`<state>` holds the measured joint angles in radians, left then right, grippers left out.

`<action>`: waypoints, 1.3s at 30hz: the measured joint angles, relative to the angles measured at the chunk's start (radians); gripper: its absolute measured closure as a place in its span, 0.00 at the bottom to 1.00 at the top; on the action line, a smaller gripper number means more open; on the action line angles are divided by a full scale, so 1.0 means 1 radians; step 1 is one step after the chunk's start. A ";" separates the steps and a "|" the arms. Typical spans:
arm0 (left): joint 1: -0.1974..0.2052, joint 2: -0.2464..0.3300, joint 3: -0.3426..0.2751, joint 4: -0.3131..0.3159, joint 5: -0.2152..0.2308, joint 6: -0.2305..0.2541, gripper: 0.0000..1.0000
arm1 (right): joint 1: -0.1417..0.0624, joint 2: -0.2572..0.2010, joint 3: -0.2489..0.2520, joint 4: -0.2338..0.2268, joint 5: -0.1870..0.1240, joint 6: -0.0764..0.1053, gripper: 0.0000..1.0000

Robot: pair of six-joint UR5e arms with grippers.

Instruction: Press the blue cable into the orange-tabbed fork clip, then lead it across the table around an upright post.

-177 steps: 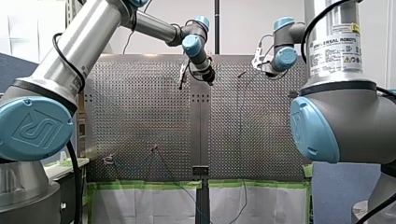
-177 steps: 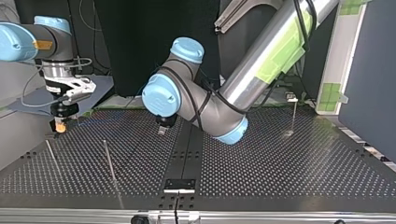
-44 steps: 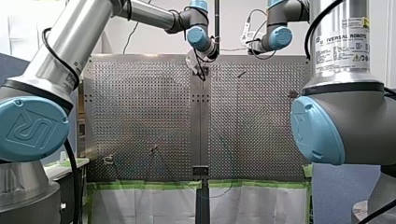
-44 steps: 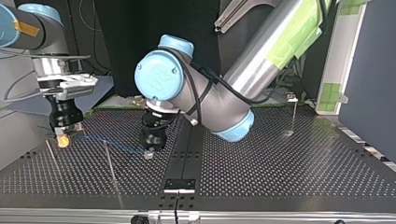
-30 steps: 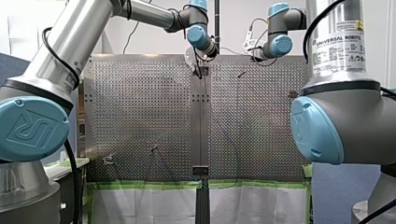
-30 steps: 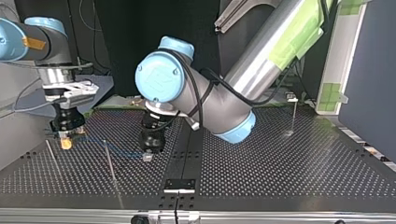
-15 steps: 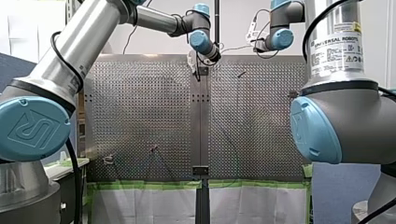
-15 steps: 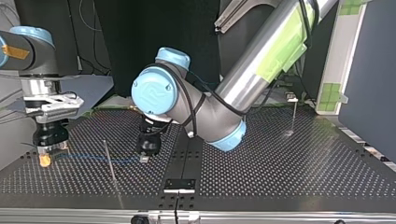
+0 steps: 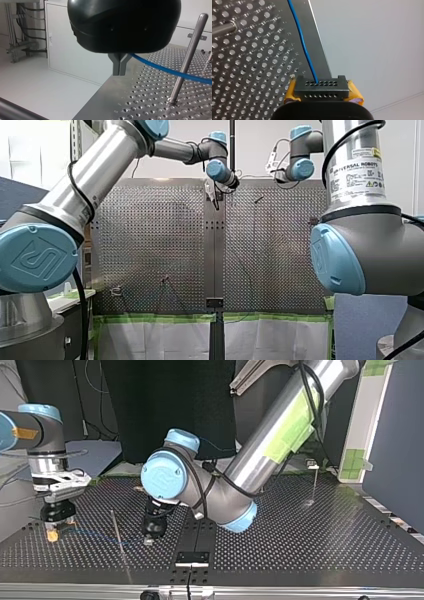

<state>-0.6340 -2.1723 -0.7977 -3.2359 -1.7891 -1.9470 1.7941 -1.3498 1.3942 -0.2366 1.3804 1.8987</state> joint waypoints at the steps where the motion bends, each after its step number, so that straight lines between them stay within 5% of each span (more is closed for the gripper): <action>1: 0.001 -0.002 0.003 0.005 0.002 0.000 0.98 | -0.002 0.003 -0.002 0.000 0.001 0.000 1.00; 24: 0.025 -0.067 0.008 0.053 0.085 -0.005 0.98 | -0.061 0.094 -0.038 -0.003 0.004 0.008 1.00; 39: 0.031 -0.178 0.013 0.085 0.109 -0.007 0.98 | -0.058 0.170 -0.038 -0.002 0.002 0.008 1.00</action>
<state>-0.6028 -2.3504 -0.7848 -3.1505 -1.6806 -1.9540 1.7356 -1.1794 1.3562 -0.2390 1.3823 1.9064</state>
